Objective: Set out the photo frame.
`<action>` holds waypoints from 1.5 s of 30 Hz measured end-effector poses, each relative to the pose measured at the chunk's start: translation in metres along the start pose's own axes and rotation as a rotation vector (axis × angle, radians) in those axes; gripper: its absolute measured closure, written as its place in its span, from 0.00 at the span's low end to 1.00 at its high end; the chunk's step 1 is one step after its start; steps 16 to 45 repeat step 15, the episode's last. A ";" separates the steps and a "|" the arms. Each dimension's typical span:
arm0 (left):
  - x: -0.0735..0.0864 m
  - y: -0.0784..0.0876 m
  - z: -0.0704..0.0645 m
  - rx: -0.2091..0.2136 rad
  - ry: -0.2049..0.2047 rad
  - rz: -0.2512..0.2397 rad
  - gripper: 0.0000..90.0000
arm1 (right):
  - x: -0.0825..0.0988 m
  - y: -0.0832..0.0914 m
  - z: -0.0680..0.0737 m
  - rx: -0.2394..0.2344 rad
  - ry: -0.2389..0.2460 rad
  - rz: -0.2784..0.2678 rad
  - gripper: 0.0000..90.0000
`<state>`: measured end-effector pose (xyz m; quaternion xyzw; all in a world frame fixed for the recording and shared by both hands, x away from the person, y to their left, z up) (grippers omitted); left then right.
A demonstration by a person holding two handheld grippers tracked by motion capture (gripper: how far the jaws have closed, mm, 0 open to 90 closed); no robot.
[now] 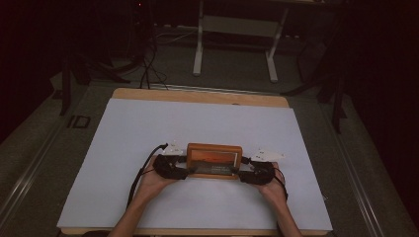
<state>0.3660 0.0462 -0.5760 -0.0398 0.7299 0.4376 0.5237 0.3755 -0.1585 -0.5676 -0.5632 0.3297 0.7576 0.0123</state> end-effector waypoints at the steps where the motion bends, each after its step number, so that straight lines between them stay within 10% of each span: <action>1: 0.001 0.002 0.001 -0.006 -0.001 0.006 0.48 | 0.000 0.001 -0.001 0.003 -0.001 -0.004 0.47; 10: 0.006 0.028 0.017 -0.047 0.063 -0.028 0.44 | -0.004 0.020 -0.009 0.021 -0.020 -0.044 0.44; 15: 0.013 0.037 0.038 -0.145 0.083 -0.006 0.43 | 0.003 0.032 -0.021 0.052 -0.044 -0.021 0.43; 45: 0.013 0.037 0.038 -0.145 0.083 -0.006 0.43 | 0.003 0.032 -0.021 0.052 -0.044 -0.021 0.43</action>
Point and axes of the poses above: each handheld gripper's, and its own axes: y roughly backward along the jaws, x roughly out of its underside, z roughly to its left, the point moved 9 cm from there along -y, roughly forward along the jaws, and after that the axes turned 8 degrees about -x, right-handed, at the moved point
